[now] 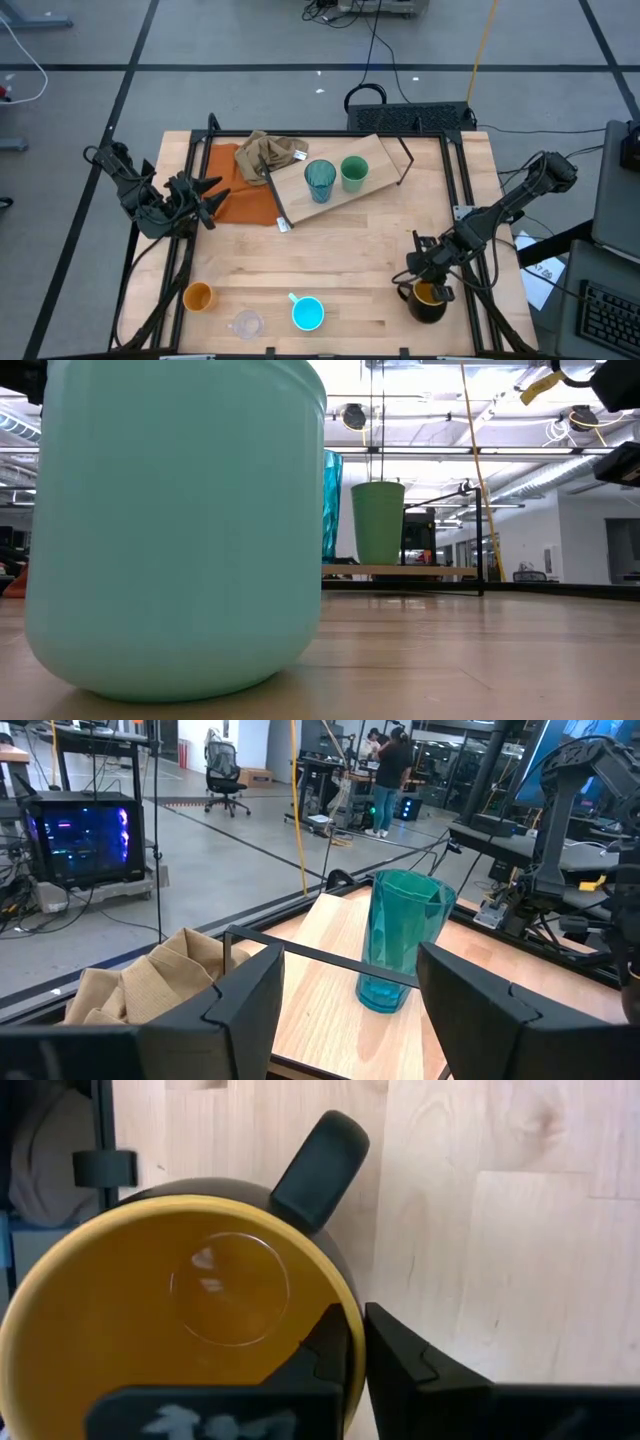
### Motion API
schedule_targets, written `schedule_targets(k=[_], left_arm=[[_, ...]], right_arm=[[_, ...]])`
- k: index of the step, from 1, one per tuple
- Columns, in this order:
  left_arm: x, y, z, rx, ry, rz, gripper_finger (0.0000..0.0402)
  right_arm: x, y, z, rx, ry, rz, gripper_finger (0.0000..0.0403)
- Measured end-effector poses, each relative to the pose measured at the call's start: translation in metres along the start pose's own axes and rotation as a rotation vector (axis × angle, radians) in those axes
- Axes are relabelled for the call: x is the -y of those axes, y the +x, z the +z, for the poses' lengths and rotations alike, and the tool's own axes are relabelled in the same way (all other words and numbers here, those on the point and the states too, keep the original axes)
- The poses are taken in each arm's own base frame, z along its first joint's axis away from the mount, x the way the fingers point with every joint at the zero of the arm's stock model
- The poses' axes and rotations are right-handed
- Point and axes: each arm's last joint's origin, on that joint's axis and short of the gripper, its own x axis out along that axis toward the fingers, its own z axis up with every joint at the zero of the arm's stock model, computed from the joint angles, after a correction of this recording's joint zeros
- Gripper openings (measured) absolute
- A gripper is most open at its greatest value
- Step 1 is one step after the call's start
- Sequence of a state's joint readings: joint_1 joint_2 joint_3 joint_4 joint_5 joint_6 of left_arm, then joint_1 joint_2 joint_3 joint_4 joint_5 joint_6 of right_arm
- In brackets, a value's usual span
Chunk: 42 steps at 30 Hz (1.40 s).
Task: Stack small to large cups/mugs on shelf
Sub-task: Put the black mug on the shelf
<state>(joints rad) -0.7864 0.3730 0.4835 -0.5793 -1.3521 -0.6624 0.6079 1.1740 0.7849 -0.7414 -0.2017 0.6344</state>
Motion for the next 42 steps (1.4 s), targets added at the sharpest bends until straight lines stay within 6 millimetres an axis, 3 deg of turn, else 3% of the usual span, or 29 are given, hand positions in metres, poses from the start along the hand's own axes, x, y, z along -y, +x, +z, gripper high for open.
schedule_targets(k=[7,18,27,35,42], left_arm=[[0.000,0.000,0.000,0.000,0.000,0.000,0.0230],[0.001,0.000,-0.001,-0.028,-0.001,-0.036,0.0230],[0.002,0.000,-0.001,-0.046,0.004,-0.059,0.0230],[0.002,0.000,-0.002,-0.064,0.011,-0.082,0.0230],[0.003,0.000,-0.002,-0.076,0.023,-0.100,0.0230]], right_arm=[[0.004,-0.013,0.008,0.025,0.050,-0.059,0.0007],[0.013,-0.092,0.043,0.166,0.024,-0.258,0.0007],[0.049,-0.145,0.062,0.284,0.067,-0.384,0.0007],[0.081,-0.183,0.065,0.343,0.131,-0.472,0.0007],[0.109,-0.200,0.084,0.314,0.156,-0.533,0.0007]])
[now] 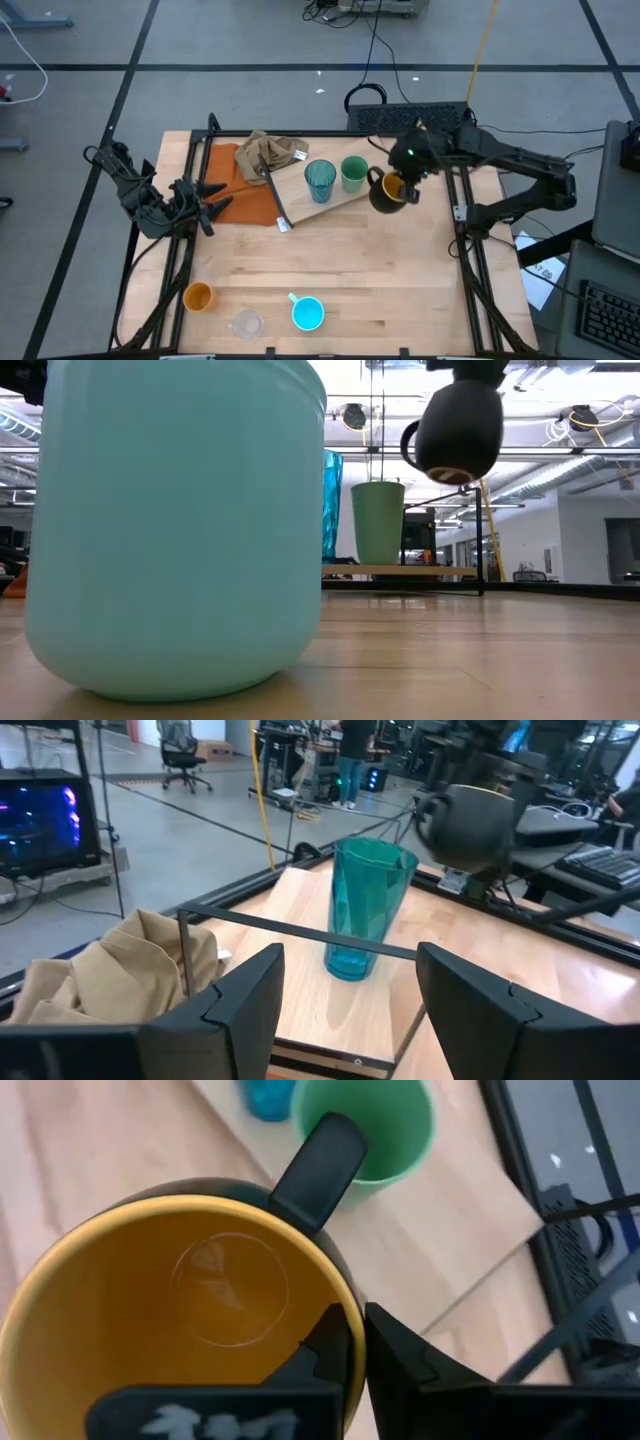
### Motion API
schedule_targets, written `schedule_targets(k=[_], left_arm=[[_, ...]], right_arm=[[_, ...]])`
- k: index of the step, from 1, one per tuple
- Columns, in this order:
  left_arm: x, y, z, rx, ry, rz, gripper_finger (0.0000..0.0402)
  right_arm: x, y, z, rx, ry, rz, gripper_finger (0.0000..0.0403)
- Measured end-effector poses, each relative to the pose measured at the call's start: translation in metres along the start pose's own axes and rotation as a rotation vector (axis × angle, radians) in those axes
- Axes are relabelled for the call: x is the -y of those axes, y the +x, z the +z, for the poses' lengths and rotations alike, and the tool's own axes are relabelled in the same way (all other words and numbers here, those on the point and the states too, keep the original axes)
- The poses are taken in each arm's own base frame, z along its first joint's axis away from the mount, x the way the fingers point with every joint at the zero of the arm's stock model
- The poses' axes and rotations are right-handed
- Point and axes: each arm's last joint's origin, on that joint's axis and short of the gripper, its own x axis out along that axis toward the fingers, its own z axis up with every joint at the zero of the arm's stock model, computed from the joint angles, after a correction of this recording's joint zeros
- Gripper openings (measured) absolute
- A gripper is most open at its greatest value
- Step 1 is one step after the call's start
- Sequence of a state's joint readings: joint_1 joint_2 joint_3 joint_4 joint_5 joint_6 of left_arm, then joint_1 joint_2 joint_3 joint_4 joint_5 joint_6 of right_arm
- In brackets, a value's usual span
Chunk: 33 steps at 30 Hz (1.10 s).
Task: Stack small to large cups/mugs on shelf
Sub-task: Put the black mug on the shelf
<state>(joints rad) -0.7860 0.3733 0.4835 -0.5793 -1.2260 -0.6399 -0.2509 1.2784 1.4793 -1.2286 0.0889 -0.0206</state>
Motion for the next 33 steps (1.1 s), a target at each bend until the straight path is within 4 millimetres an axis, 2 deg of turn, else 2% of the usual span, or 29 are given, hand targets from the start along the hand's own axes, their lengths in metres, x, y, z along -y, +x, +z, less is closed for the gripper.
schedule_targets(k=[6,12,33], left_arm=[[0.001,0.000,-0.001,-0.018,-0.001,-0.024,0.0230],[0.001,0.000,-0.001,-0.019,0.006,-0.025,0.0230],[0.001,0.000,-0.001,-0.026,0.008,-0.036,0.0230]], right_arm=[[0.014,0.009,0.014,-0.066,0.004,-0.019,0.0007],[0.023,0.008,0.019,-0.077,-0.009,-0.070,0.0007],[0.068,0.008,0.016,-0.085,0.032,-0.150,0.0007]])
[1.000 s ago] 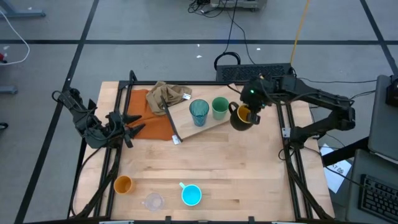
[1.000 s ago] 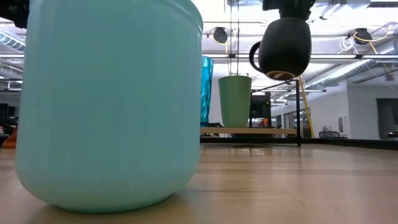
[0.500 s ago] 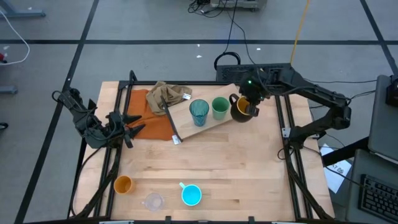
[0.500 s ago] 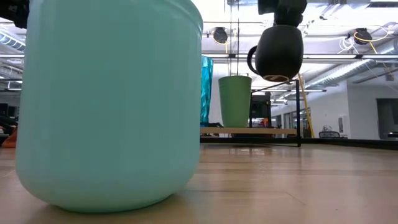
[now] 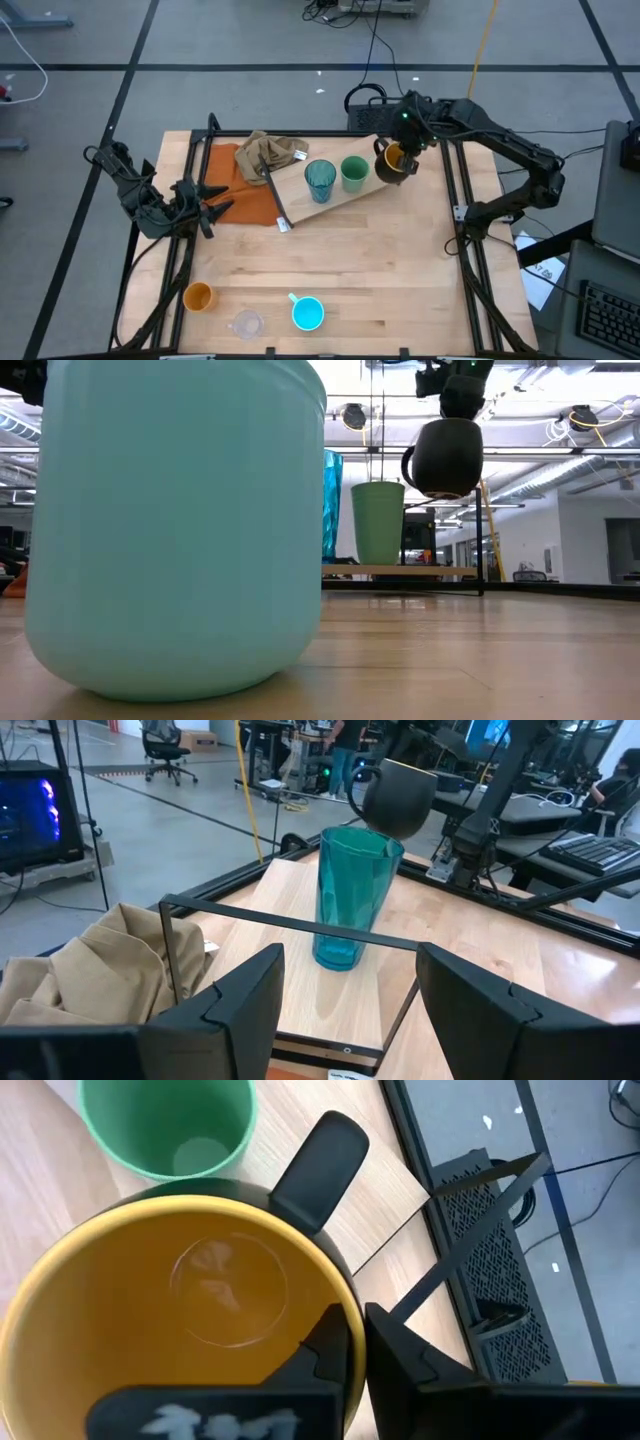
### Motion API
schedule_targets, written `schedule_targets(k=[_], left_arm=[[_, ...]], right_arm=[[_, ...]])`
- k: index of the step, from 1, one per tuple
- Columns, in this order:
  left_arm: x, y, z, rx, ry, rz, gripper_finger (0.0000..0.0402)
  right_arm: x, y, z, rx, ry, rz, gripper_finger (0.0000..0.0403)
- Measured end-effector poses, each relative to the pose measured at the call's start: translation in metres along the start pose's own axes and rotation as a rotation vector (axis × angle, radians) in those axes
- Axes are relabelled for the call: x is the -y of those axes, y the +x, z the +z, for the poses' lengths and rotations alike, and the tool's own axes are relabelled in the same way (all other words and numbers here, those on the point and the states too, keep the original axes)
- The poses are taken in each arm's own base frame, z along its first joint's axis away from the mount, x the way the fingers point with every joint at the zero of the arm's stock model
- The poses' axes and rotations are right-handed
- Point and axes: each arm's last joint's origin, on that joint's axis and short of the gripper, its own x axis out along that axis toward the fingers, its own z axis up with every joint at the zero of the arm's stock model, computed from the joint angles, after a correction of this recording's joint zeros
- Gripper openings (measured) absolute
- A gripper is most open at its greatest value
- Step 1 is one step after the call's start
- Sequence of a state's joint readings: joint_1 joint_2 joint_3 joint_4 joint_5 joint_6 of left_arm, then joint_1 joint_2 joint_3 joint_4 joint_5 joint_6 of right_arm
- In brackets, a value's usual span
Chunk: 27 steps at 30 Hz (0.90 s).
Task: Stack small to large cups/mugs on shelf
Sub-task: Put the black mug on the shelf
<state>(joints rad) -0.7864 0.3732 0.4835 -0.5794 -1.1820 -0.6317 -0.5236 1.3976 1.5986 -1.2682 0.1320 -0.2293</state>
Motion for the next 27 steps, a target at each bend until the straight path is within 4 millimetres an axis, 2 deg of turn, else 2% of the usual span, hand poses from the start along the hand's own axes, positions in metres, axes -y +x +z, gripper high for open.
schedule_targets(k=[11,27], left_arm=[[0.000,0.000,0.000,-0.002,-0.001,-0.003,0.0230],[0.000,0.000,0.000,-0.003,-0.001,-0.004,0.0230]], right_arm=[[0.004,0.033,0.013,-0.095,-0.034,0.019,0.0007],[0.028,0.044,0.013,-0.088,0.014,-0.014,0.0007]])
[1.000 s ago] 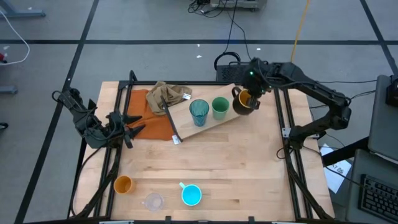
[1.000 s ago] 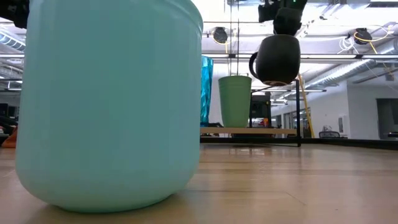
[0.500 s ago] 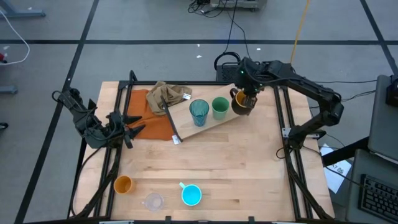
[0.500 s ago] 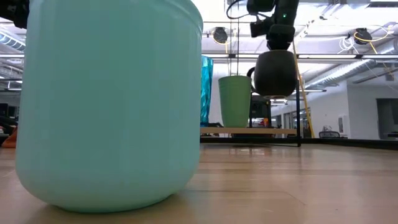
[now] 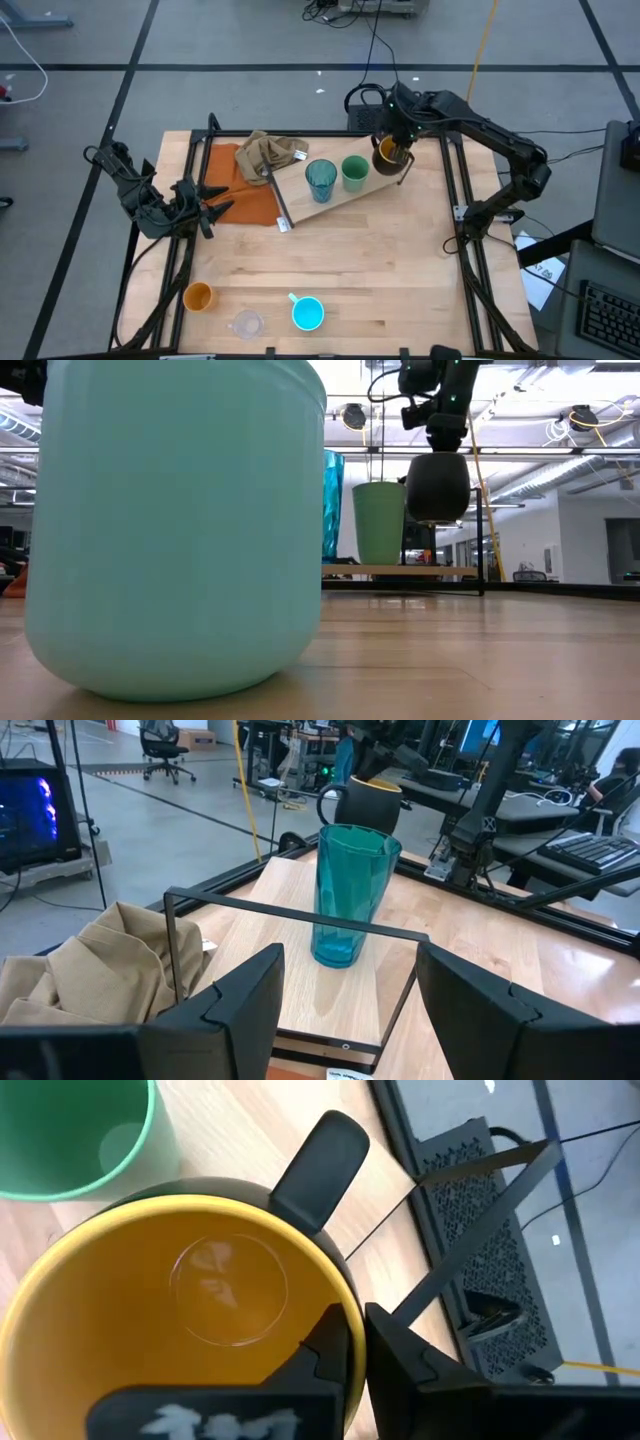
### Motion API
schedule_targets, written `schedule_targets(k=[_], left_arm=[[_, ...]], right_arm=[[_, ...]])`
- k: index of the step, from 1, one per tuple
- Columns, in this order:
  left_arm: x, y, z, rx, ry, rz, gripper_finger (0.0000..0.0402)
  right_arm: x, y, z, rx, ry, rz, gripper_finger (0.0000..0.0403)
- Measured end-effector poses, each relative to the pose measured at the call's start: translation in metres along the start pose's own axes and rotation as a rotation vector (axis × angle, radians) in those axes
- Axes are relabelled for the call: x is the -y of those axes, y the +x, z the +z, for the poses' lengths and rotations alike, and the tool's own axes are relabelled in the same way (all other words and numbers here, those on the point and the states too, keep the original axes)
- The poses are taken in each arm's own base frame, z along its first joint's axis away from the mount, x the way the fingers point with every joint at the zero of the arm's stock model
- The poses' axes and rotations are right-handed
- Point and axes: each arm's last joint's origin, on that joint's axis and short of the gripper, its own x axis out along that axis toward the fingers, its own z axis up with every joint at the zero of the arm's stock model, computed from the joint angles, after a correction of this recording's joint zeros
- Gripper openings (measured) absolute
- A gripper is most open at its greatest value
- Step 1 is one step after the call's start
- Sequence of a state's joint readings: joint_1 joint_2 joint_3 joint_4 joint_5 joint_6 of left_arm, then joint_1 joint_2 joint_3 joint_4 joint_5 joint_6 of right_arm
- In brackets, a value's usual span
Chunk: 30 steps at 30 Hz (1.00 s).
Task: Stack small to large cups/mugs on shelf
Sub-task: Put the black mug on the shelf
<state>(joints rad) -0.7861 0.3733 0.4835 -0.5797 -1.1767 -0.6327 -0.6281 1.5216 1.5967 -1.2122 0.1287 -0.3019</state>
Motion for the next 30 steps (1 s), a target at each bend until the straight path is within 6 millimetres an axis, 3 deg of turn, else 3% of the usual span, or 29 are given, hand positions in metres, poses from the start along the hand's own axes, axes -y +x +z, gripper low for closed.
schedule_targets(k=[30], left_arm=[[0.000,0.000,0.000,0.000,0.000,-0.001,0.0230]], right_arm=[[-0.012,0.054,-0.008,-0.007,-0.007,0.062,0.0007]])
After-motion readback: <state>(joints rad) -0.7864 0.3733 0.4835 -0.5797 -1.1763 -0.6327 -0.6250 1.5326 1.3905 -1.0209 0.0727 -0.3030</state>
